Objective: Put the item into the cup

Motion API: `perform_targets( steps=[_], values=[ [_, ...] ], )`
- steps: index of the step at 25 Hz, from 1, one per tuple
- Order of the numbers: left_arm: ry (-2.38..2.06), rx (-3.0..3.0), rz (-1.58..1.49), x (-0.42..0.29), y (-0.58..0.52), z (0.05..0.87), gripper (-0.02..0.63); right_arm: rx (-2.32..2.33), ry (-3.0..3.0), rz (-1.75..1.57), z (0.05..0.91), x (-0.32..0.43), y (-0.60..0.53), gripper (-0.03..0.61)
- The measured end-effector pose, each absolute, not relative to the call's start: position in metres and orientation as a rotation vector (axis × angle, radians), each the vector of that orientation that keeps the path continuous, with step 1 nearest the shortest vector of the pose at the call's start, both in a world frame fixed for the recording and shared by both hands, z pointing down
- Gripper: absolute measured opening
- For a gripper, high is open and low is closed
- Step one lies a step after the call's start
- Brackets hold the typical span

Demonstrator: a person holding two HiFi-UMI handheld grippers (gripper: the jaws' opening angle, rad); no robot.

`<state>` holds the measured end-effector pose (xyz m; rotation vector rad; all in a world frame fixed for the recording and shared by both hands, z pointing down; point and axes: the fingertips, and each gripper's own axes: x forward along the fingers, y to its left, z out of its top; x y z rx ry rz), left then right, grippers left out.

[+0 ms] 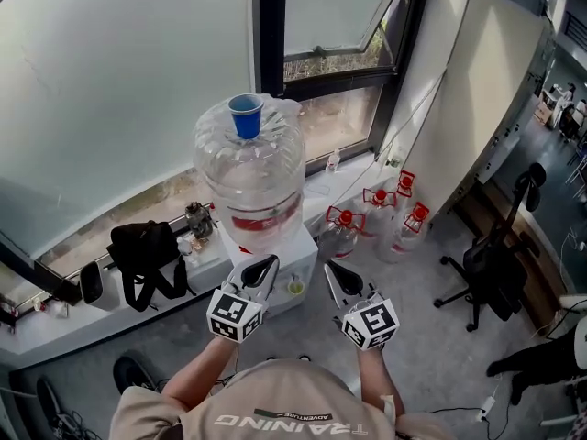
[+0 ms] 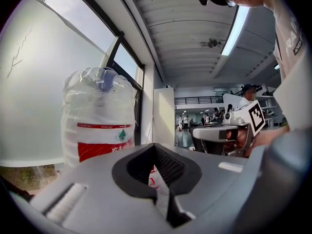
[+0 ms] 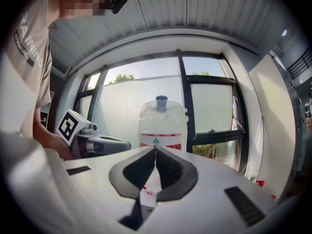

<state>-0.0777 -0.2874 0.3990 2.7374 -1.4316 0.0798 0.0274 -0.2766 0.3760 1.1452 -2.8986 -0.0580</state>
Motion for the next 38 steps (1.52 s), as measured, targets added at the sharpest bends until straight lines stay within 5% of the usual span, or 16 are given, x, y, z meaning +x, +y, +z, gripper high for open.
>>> perform_targets(
  steps=[38],
  values=[
    [-1.453, 2.691, 0.107, -0.082, -0.278, 0.411, 0.008, 1.142, -2.880, -0.009, 0.391, 0.030, -0.281, 0.012]
  ],
)
